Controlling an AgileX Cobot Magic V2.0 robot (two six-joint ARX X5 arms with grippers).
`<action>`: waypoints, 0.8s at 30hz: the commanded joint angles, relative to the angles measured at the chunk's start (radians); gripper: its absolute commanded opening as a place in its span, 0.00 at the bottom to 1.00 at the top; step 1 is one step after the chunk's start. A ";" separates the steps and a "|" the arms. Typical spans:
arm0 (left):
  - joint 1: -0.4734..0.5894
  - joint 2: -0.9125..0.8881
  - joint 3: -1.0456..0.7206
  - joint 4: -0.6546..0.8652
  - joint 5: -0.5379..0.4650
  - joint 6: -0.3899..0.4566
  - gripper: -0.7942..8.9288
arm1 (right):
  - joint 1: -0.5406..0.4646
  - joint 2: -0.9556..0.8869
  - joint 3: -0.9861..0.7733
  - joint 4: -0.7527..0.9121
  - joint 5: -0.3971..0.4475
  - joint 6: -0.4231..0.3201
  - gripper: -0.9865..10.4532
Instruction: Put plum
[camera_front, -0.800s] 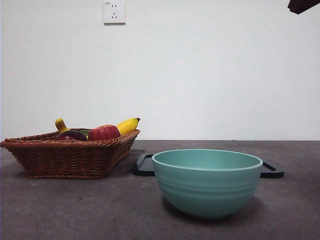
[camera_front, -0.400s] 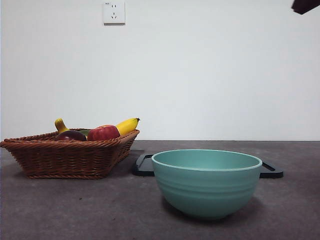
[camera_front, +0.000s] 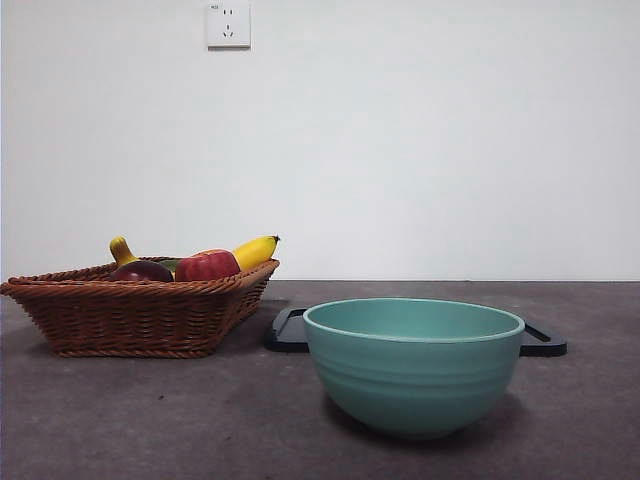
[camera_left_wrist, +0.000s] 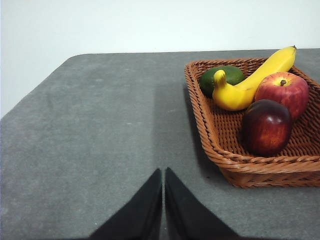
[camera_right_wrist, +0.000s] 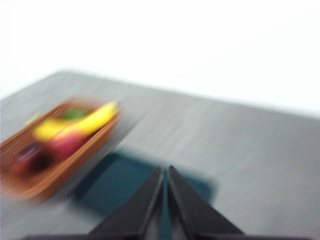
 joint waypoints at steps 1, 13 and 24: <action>0.003 -0.002 -0.021 -0.006 -0.001 -0.005 0.09 | -0.041 -0.073 -0.126 0.132 0.054 -0.013 0.09; 0.003 -0.002 -0.021 -0.006 -0.001 -0.005 0.09 | -0.084 -0.425 -0.568 0.380 0.245 0.064 0.09; 0.003 -0.002 -0.021 -0.006 -0.001 -0.005 0.09 | -0.084 -0.509 -0.747 0.407 0.251 0.139 0.09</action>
